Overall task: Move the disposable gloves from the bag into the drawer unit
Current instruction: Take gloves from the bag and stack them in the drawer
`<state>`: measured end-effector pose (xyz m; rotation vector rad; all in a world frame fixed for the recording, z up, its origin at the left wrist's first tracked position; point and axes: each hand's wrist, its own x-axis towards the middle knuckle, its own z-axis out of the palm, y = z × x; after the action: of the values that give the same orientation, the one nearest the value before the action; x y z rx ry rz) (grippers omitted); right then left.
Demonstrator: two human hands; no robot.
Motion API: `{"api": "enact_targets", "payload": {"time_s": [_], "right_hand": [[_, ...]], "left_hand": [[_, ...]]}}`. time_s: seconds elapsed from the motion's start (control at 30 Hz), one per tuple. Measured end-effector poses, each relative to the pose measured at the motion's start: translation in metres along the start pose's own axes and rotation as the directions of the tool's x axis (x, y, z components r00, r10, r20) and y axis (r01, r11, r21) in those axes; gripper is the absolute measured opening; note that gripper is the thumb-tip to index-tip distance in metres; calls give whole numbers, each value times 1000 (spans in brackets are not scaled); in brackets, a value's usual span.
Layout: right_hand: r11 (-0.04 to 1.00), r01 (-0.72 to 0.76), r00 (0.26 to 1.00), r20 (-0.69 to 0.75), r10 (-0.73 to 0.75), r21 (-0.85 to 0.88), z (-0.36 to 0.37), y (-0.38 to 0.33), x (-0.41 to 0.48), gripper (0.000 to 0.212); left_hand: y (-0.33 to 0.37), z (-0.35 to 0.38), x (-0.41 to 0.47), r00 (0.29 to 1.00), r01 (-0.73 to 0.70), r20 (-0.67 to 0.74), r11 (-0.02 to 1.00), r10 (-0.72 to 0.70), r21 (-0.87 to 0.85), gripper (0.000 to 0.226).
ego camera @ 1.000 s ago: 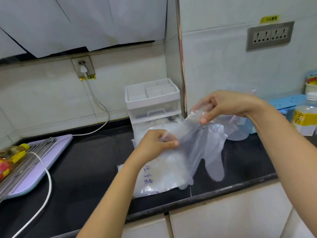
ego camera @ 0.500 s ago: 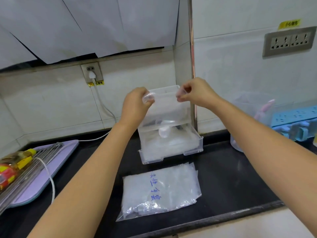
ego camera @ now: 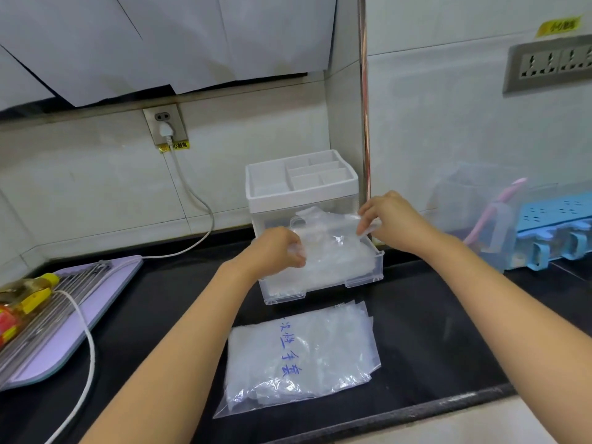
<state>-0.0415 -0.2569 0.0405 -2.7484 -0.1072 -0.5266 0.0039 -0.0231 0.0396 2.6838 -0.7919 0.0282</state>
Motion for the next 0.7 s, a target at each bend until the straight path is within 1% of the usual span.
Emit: {"api": "enact_targets", "payload": {"time_s": [0.03, 0.07, 0.13, 0.17, 0.2, 0.23, 0.27, 0.33, 0.37, 0.43, 0.47, 0.5, 0.53, 0.6, 0.67, 0.7], "right_hand": [[999, -35, 999, -28, 36, 28, 2, -4, 0, 44], [996, -49, 996, -68, 54, 73, 1, -9, -1, 49], [975, -45, 992, -107, 70, 219, -3, -22, -2, 46], [952, -61, 994, -73, 87, 301, -5, -30, -1, 44], [935, -82, 996, -6, 90, 346, -7, -38, 0, 42], [936, -102, 993, 88, 77, 336, -5, -44, 2, 39], [952, -113, 980, 189, 60, 283, -3, -50, 5, 36], [986, -114, 923, 380, 59, 123, 8, -58, 11, 40], [993, -103, 891, 449, 70, 51, 15, -60, 13, 44], [997, -67, 844, 531, 82, -47, 27, -61, 17, 48], [995, -42, 827, 556, 84, -88, 32, -61, 18, 46], [993, -23, 811, 579, 89, -120, 36, -61, 20, 44], [990, -7, 798, 595, 91, -142, 38, -61, 22, 42], [986, 8, 779, 619, 98, -166, 39, -62, 24, 43], [983, 18, 768, 632, 104, -184, 38, -62, 27, 49], [982, 22, 759, 643, 107, -189, 38, -62, 29, 53]], "left_hand": [[0, 2, 3, 1000, 7, 25, 1000, -7, 15, 23], [0, 4, 7, 999, 7, 51, 1000, -9, 25, 21], [2, 8, 11, 996, -7, 88, 999, 3, 42, 14], [2, 10, 13, 995, -8, 99, 998, 2, 57, 9], [3, 11, 15, 994, -1, 105, 997, -8, 81, 6], [4, 12, 16, 995, 9, 100, 994, -20, 109, 9], [5, 13, 17, 995, 19, 99, 991, -33, 131, 17], [6, 15, 18, 992, 36, 118, 988, -54, 149, 30], [6, 16, 19, 989, 41, 135, 987, -62, 156, 32], [5, 14, 19, 981, 29, 183, 980, -66, 198, 28], [4, 12, 19, 973, 19, 221, 979, -65, 203, 22], [4, 9, 18, 962, 20, 262, 981, -71, 192, 22], [4, 3, 17, 953, 39, 291, 986, -86, 163, 28], [9, -6, 12, 949, 89, 301, 995, -96, 38, 36], [19, -11, 13, 964, 147, 245, 977, -106, -156, 42], [23, -10, 17, 968, 192, 206, 949, -141, -252, 45]]}}
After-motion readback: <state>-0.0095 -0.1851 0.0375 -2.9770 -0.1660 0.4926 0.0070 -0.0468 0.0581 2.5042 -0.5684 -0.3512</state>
